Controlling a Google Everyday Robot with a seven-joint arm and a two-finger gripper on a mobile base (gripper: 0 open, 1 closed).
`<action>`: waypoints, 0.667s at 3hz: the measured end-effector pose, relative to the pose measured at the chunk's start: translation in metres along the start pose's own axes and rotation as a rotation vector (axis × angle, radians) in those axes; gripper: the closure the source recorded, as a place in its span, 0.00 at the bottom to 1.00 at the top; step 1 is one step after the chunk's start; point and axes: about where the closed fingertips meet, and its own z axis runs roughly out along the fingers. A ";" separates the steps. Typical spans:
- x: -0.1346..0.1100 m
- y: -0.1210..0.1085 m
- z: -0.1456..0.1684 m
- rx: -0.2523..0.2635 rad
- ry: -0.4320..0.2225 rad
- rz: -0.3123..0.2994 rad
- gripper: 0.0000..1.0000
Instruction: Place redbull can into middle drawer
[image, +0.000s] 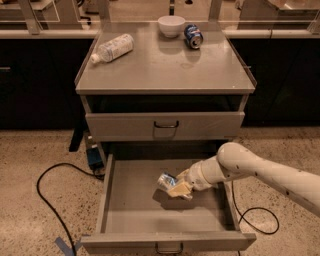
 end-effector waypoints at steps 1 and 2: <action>0.001 -0.002 0.020 0.038 -0.070 0.060 1.00; 0.008 -0.006 0.047 0.081 -0.051 0.084 1.00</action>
Offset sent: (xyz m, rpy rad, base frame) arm 0.0119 0.0398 -0.0710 -0.0341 -0.0162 -0.1650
